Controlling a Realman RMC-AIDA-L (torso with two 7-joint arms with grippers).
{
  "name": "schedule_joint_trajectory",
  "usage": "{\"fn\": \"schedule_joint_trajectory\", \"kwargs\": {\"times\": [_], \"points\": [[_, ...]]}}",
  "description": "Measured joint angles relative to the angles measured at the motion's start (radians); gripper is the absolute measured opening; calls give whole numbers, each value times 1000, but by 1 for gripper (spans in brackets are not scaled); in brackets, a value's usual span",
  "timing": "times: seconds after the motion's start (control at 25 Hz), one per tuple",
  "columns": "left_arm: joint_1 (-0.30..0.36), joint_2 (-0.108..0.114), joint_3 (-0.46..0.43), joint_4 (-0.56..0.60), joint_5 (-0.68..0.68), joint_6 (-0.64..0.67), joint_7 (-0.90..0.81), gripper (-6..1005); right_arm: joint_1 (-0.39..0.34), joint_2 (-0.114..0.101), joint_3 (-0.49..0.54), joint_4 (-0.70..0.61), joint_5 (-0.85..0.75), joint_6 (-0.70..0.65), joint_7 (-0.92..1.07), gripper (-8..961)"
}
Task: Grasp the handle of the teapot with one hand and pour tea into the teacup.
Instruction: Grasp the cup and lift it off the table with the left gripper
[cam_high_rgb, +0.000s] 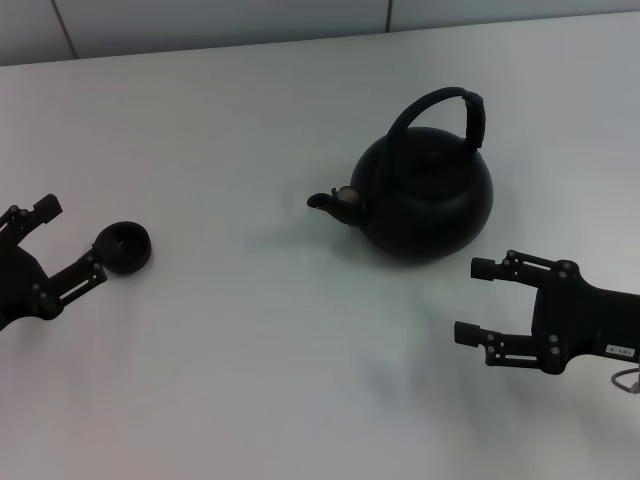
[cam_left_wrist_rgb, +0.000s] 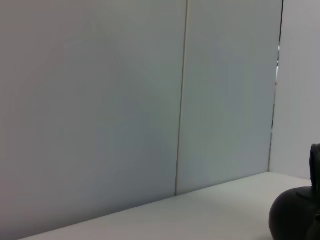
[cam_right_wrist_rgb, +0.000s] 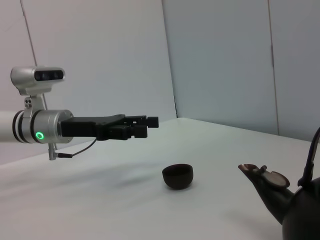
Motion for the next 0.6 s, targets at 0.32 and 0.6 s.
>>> {"fn": "schedule_joint_trajectory", "kwargs": {"times": [0.32, 0.6], "points": [[-1, 0, 54, 2, 12, -129, 23, 857, 5, 1, 1, 0, 0, 0, 7, 812], [1, -1, 93, 2, 12, -206, 28, 858, 8, 1, 0, 10, 0, 0, 8, 812]]}}
